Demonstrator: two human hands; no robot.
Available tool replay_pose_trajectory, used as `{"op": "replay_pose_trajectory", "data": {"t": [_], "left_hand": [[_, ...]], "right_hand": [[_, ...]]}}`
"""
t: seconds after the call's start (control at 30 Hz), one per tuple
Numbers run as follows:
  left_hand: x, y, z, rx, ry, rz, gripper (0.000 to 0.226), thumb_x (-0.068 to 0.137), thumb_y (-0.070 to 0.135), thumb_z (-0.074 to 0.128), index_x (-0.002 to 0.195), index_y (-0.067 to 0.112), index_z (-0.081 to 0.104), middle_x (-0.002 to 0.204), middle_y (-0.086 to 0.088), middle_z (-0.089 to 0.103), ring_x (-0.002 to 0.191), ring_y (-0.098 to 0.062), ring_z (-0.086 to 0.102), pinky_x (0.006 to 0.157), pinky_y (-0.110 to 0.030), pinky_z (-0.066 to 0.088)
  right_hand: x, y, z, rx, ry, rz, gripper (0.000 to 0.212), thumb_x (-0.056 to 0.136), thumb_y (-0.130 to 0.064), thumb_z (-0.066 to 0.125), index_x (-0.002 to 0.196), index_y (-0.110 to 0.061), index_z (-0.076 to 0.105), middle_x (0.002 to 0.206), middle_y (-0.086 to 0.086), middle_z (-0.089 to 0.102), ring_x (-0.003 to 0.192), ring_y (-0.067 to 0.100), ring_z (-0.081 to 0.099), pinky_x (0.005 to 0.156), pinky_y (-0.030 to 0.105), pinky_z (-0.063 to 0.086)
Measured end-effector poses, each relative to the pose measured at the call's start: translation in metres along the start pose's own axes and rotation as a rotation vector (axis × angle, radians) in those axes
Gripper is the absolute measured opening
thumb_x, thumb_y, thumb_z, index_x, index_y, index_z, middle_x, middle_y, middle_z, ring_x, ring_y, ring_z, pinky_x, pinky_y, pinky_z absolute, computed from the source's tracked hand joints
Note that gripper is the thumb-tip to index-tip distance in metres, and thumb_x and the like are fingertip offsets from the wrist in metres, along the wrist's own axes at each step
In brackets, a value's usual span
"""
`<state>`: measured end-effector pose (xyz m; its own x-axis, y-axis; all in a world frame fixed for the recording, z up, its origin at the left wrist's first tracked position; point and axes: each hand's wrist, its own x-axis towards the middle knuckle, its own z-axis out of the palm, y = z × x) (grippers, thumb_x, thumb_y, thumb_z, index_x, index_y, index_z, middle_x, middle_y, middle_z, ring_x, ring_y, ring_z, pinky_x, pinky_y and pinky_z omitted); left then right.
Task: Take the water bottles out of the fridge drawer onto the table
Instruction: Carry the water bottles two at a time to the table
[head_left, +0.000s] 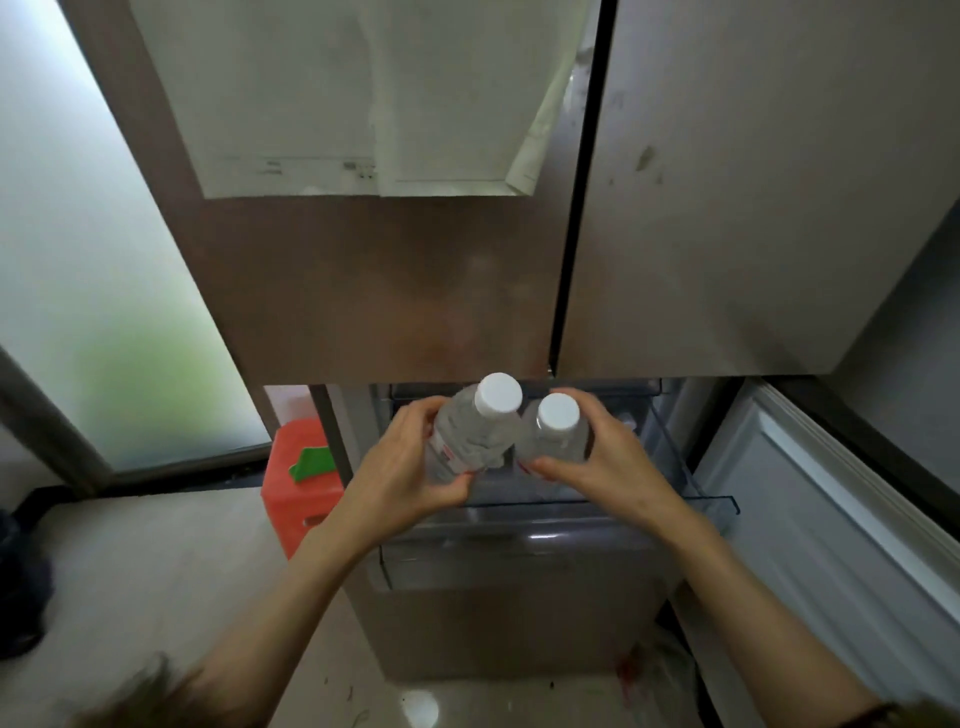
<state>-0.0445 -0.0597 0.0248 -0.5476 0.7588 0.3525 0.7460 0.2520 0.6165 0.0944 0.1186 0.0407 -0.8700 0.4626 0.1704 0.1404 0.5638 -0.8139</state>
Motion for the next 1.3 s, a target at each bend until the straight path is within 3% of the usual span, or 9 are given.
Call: {"op": "replay_pose_trajectory", "data": {"t": [0.1, 0.2, 0.4, 0.53, 0.63, 0.83, 1.0, 1.2, 1.3], "left_hand": [[-0.025, 0.030, -0.016, -0.033, 0.157, -0.044, 0.072, 0.067, 0.031, 0.079, 0.120, 0.033, 0.031, 0.114, 0.021, 0.043, 0.100, 0.008, 0.049, 0.083, -0.004, 0.043], [-0.061, 0.059, -0.033, -0.128, 0.314, -0.145, 0.070, 0.067, 0.022, 0.079, 0.119, 0.028, 0.033, 0.112, 0.018, 0.045, 0.103, 0.003, 0.050, 0.084, -0.010, 0.046], [-0.164, 0.093, -0.081, -0.181, 0.573, -0.351, 0.065, 0.071, 0.018, 0.076, 0.124, 0.017, 0.038, 0.107, 0.015, 0.050, 0.096, 0.002, 0.054, 0.077, -0.002, 0.046], [-0.251, 0.098, -0.118, -0.131, 0.717, -0.456, 0.062, 0.069, 0.020, 0.078, 0.117, 0.028, 0.039, 0.107, 0.022, 0.053, 0.096, 0.014, 0.054, 0.077, -0.001, 0.043], [-0.322, 0.096, -0.146, -0.081, 0.812, -0.560, 0.067, 0.069, 0.024, 0.079, 0.121, 0.030, 0.038, 0.110, 0.024, 0.052, 0.101, 0.011, 0.053, 0.078, -0.003, 0.044], [-0.475, 0.095, -0.214, 0.039, 1.043, -0.736, 0.069, 0.070, 0.020, 0.078, 0.124, 0.030, 0.037, 0.105, 0.031, 0.046, 0.092, 0.024, 0.048, 0.071, 0.005, 0.039], [-0.617, 0.076, -0.279, 0.172, 1.142, -0.887, 0.065, 0.068, 0.025, 0.079, 0.122, 0.031, 0.043, 0.114, 0.006, 0.057, 0.104, -0.004, 0.056, 0.087, -0.020, 0.049], [-0.756, 0.050, -0.346, 0.230, 1.218, -1.031, 0.072, 0.066, 0.033, 0.079, 0.125, 0.032, 0.039, 0.122, 0.009, 0.051, 0.110, -0.003, 0.051, 0.089, -0.023, 0.049], [-0.805, 0.034, -0.370, 0.202, 1.290, -1.098, 0.075, 0.065, 0.035, 0.080, 0.128, 0.027, 0.040, 0.123, 0.010, 0.052, 0.110, -0.004, 0.052, 0.086, -0.020, 0.048]], "right_hand": [[-0.014, -0.028, -0.012, 0.123, 0.082, -0.098, 0.066, 0.068, -0.025, 0.080, 0.119, -0.034, 0.039, 0.104, -0.023, 0.051, 0.096, -0.002, 0.054, 0.081, 0.014, 0.045], [-0.034, -0.057, -0.014, 0.294, 0.111, -0.160, 0.059, 0.072, -0.023, 0.075, 0.119, -0.031, 0.039, 0.104, -0.019, 0.052, 0.096, 0.003, 0.055, 0.078, 0.019, 0.048], [-0.081, -0.119, 0.029, 0.471, -0.111, -0.216, 0.050, 0.079, -0.026, 0.067, 0.122, -0.023, 0.040, 0.106, -0.007, 0.056, 0.094, 0.004, 0.058, 0.069, 0.017, 0.049], [-0.116, -0.160, 0.089, 0.512, -0.336, -0.219, 0.059, 0.067, -0.041, 0.068, 0.118, -0.026, 0.043, 0.100, -0.013, 0.058, 0.090, 0.005, 0.061, 0.062, 0.016, 0.052], [-0.143, -0.199, 0.145, 0.505, -0.491, -0.239, 0.066, 0.062, -0.045, 0.069, 0.120, -0.023, 0.045, 0.101, -0.011, 0.059, 0.092, 0.007, 0.061, 0.069, 0.021, 0.051], [-0.215, -0.296, 0.280, 0.478, -0.750, -0.372, 0.044, 0.074, -0.021, 0.075, 0.112, -0.022, 0.052, 0.103, -0.003, 0.063, 0.089, 0.007, 0.061, 0.071, 0.019, 0.050], [-0.295, -0.380, 0.401, 0.465, -0.919, -0.488, 0.050, 0.072, -0.022, 0.076, 0.116, -0.020, 0.051, 0.102, -0.004, 0.059, 0.088, 0.004, 0.059, 0.055, 0.008, 0.048], [-0.380, -0.469, 0.530, 0.383, -1.067, -0.610, 0.075, 0.065, -0.034, 0.080, 0.129, -0.018, 0.045, 0.115, -0.004, 0.056, 0.103, 0.012, 0.057, 0.084, 0.025, 0.050], [-0.407, -0.503, 0.579, 0.348, -1.123, -0.642, 0.074, 0.065, -0.031, 0.080, 0.129, -0.016, 0.046, 0.114, -0.005, 0.058, 0.106, 0.012, 0.056, 0.090, 0.028, 0.047]]}}
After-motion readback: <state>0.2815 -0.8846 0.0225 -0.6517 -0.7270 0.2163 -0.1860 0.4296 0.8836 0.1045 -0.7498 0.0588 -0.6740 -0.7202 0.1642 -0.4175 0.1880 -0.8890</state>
